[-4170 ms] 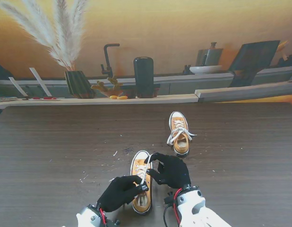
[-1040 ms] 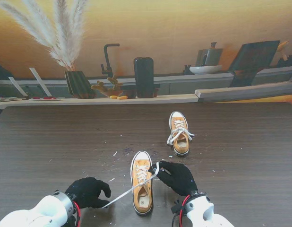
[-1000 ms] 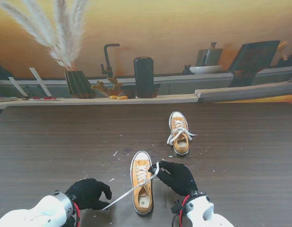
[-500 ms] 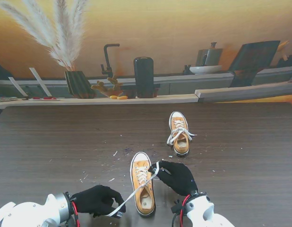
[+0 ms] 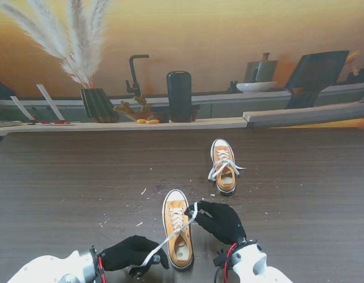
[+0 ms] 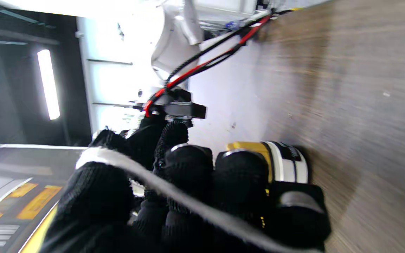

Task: Tie the shoelaces into a bow on the shoes

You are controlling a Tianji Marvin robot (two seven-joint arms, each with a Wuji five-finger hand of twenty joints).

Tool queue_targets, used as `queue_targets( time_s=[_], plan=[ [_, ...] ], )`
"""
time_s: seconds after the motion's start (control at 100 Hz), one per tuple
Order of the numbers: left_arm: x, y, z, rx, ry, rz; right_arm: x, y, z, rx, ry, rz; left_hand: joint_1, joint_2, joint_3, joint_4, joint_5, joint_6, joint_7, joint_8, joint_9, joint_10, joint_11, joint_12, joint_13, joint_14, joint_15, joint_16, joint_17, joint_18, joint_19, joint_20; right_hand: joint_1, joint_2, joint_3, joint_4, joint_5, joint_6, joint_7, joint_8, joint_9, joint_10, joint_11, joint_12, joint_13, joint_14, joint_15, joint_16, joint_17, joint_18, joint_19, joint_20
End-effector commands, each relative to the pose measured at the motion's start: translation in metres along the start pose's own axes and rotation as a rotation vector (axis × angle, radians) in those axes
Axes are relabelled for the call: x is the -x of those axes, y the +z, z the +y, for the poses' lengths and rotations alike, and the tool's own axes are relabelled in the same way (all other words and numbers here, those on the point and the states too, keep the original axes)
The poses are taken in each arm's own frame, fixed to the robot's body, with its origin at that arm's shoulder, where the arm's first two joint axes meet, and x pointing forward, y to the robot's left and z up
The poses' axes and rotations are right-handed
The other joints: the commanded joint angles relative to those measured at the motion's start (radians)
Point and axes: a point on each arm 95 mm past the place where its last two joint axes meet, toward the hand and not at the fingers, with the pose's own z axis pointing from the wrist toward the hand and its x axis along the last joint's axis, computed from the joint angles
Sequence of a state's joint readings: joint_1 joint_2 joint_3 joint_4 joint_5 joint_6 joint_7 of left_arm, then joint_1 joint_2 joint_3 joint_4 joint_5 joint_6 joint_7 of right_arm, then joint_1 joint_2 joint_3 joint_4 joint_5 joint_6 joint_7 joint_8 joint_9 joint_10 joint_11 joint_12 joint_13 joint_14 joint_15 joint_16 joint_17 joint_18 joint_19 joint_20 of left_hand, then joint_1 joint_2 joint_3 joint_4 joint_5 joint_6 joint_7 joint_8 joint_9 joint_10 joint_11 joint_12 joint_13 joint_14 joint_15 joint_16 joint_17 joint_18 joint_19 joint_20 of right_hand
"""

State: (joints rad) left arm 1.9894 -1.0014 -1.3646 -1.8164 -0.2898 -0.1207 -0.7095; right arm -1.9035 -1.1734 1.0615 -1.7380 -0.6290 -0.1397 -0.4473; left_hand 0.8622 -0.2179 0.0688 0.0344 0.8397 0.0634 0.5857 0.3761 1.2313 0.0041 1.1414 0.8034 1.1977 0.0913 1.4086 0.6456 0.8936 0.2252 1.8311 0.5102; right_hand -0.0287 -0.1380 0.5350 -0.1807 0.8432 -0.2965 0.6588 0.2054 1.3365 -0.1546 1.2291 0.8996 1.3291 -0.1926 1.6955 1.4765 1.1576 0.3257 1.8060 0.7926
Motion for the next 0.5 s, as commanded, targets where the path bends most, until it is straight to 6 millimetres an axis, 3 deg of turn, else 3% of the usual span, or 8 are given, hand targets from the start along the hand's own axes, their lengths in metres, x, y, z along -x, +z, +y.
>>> queue_targets(
  time_s=[0.0,0.11,0.26,0.4,0.46,0.49],
  plan=[
    [0.002,0.003,0.006,0.016,-0.026,0.014,-0.002,-0.001,0.000,-0.011,0.002,0.008,0.009,0.032,-0.049,-0.023,0.025,-0.174,-0.017,-0.028,-0.011,0.027,-0.012,0.024,-0.010,0.013,-0.007,0.033,-0.012,0.010,0.063,0.025,-0.001,-0.036,-0.081,-0.028,-0.003,-0.006,-0.009,0.015,0.092,0.180,0.023,0.021,-0.008,-0.157,0.050,0.013,0.024,0.011,0.241,0.012],
    [0.006,0.007,0.009,-0.046,-0.132,0.093,-0.002,-0.001,-0.001,-0.002,0.024,0.011,0.038,0.011,-0.049,-0.020,0.019,-0.172,-0.029,-0.035,-0.006,0.043,-0.012,0.027,-0.008,0.036,-0.003,0.036,-0.018,0.036,0.060,0.044,0.016,-0.061,-0.077,-0.025,0.006,-0.005,-0.002,0.018,0.090,0.180,0.022,0.021,-0.008,-0.157,0.050,0.013,0.024,0.011,0.241,0.012],
    [0.013,0.012,0.013,-0.203,-0.289,0.165,-0.003,-0.001,-0.002,-0.005,0.031,0.016,0.063,-0.050,-0.025,0.016,0.032,-0.155,-0.010,-0.050,0.024,0.055,0.000,0.031,0.019,0.062,0.012,0.035,0.005,0.077,0.066,0.065,0.036,-0.100,-0.070,-0.021,0.025,-0.004,0.004,0.019,0.082,0.177,0.019,0.019,-0.009,-0.154,0.046,0.013,0.023,0.010,0.232,0.008],
    [0.017,0.017,0.015,-0.362,-0.346,0.184,-0.004,-0.001,-0.003,0.005,0.034,0.023,0.053,-0.121,0.010,0.032,-0.027,-0.162,-0.023,-0.100,0.019,0.044,-0.006,0.032,0.017,0.058,0.012,0.022,0.015,0.084,0.061,0.071,0.049,-0.166,-0.063,-0.019,0.059,0.013,0.017,0.022,0.081,0.173,0.021,0.018,-0.009,-0.154,0.044,0.014,0.023,0.008,0.228,0.007],
    [0.018,0.019,0.015,-0.398,-0.338,0.201,-0.005,-0.001,-0.003,0.006,0.038,0.026,0.015,-0.141,0.061,0.021,-0.055,-0.167,-0.089,-0.090,0.002,0.033,-0.017,0.041,0.003,0.048,0.003,0.025,0.002,0.073,0.051,0.074,0.001,-0.222,0.061,-0.026,0.085,0.027,0.028,0.015,0.078,0.168,0.024,0.011,-0.009,-0.153,0.040,0.018,0.023,0.003,0.225,0.004],
    [0.018,0.020,0.016,-0.413,-0.326,0.209,-0.006,-0.001,-0.003,0.005,0.043,0.028,-0.010,-0.149,0.092,0.018,-0.069,-0.167,-0.111,-0.091,-0.002,0.022,-0.018,0.045,0.002,0.036,0.001,0.026,0.002,0.055,0.051,0.072,0.001,-0.237,0.079,-0.027,0.096,0.032,0.034,0.016,0.078,0.168,0.024,0.011,-0.009,-0.153,0.039,0.018,0.023,0.003,0.224,0.003]
  ],
)
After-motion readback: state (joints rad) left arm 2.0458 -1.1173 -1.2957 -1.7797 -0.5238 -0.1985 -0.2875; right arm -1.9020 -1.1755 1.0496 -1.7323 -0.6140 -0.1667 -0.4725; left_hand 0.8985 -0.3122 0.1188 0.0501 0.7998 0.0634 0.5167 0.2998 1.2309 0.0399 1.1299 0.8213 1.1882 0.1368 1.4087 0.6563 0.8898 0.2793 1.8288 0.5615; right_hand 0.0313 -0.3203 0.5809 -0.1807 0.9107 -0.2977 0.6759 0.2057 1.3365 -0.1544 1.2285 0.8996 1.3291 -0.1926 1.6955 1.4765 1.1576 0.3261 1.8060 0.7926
